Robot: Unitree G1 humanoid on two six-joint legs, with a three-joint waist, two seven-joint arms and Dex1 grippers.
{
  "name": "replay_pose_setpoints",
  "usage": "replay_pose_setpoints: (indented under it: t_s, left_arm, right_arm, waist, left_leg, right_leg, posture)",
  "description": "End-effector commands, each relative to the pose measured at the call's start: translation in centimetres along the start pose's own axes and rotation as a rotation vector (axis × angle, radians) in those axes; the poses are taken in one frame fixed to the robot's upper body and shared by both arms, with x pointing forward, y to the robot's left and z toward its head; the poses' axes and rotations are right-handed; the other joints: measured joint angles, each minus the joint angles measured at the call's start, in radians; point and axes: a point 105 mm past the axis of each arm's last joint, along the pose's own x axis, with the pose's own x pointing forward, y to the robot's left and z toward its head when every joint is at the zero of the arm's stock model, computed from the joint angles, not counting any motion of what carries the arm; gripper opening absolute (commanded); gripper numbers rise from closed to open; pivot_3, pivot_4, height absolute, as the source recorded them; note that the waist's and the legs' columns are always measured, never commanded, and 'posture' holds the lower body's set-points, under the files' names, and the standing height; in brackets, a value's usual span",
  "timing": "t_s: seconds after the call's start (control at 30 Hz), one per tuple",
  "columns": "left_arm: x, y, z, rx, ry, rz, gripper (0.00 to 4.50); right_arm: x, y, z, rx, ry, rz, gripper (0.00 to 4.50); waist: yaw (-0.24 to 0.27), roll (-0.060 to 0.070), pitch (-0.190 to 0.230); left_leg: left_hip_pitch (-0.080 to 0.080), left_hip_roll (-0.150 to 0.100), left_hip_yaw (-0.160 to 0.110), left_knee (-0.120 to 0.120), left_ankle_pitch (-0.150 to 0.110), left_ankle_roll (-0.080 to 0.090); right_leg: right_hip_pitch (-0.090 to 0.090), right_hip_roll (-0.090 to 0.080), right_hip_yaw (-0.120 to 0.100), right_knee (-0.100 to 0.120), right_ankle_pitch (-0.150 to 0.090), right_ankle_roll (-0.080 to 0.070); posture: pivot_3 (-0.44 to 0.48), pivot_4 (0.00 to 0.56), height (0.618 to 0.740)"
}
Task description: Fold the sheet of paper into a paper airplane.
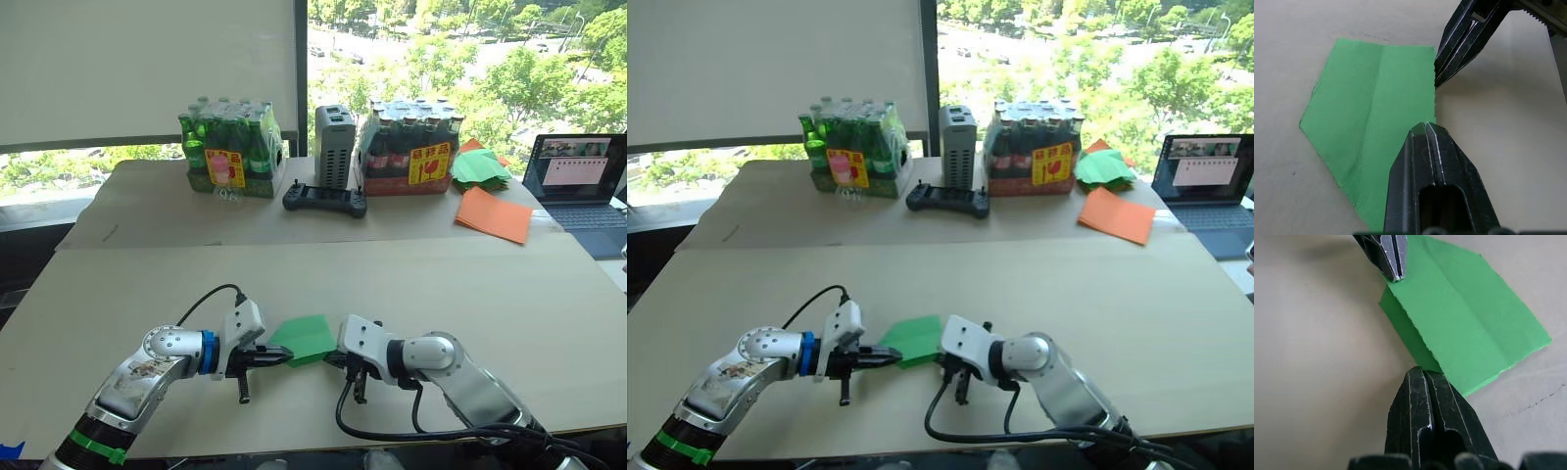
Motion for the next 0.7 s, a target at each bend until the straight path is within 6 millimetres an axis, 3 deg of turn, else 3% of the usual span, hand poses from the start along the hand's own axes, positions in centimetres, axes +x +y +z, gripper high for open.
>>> replay_pose_setpoints:
  t_s: [0.03, 0.17, 0.3, 0.57, 0.7]
  left_arm:
    - [-0.1, -0.2, 0.6, 0.058, -0.008, -0.013, 0.00]
    - [-0.2, -0.1, 0.1, 0.126, 0.035, -0.022, 0.00]
    - [-0.2, 0.4, -0.4, 0.224, 0.085, -0.022, 0.00]
    - [-0.4, 1.0, -1.3, 0.401, 0.170, -0.066, 0.00]
    - [-0.4, 1.1, -1.6, 0.483, 0.200, -0.112, 0.00]
  right_arm:
    - [-1.5, 0.3, 1.2, 0.013, -0.027, 0.030, 0.05]
    - [-2.7, 0.6, 1.8, 0.054, -0.042, 0.069, 0.05]
    - [-3.4, -2.0, 3.2, 0.094, -0.093, -0.013, 0.05]
    - [-2.6, -4.7, 2.7, 0.164, -0.091, -0.120, 0.05]
    - [-2.0, -5.4, 2.5, 0.215, -0.105, -0.142, 1.31]
  waist:
    - [0.001, 0.000, 0.000]
    - [0.004, 0.000, 0.000]
    - [0.006, 0.000, 0.000]
    - [0.018, 0.000, 0.000]
    - [0.017, 0.000, 0.000]
  left_leg:
    - [0.000, 0.000, 0.000, 0.000, 0.000, 0.000]
    - [0.000, 0.000, 0.000, 0.000, -0.002, 0.004]
    - [0.000, 0.000, 0.000, 0.000, -0.003, 0.005]
    - [-0.001, 0.000, 0.000, 0.000, 0.000, 0.000]
    - [0.000, 0.000, 0.000, 0.000, -0.001, 0.002]
  right_leg:
    - [0.000, 0.000, 0.000, 0.000, 0.000, 0.000]
    - [0.000, 0.000, -0.001, 0.000, 0.000, 0.000]
    - [0.000, 0.000, -0.001, 0.000, 0.000, 0.000]
    - [0.000, -0.001, -0.001, -0.001, 0.000, 0.000]
    - [0.000, -0.001, -0.001, -0.001, 0.000, 0.000]
  posture:
    - [0.000, 0.150, 0.711]
    - [0.000, 0.150, 0.711]
    - [0.000, 0.150, 0.711]
    - [0.000, 0.150, 0.711]
    - [0.000, 0.150, 0.711]
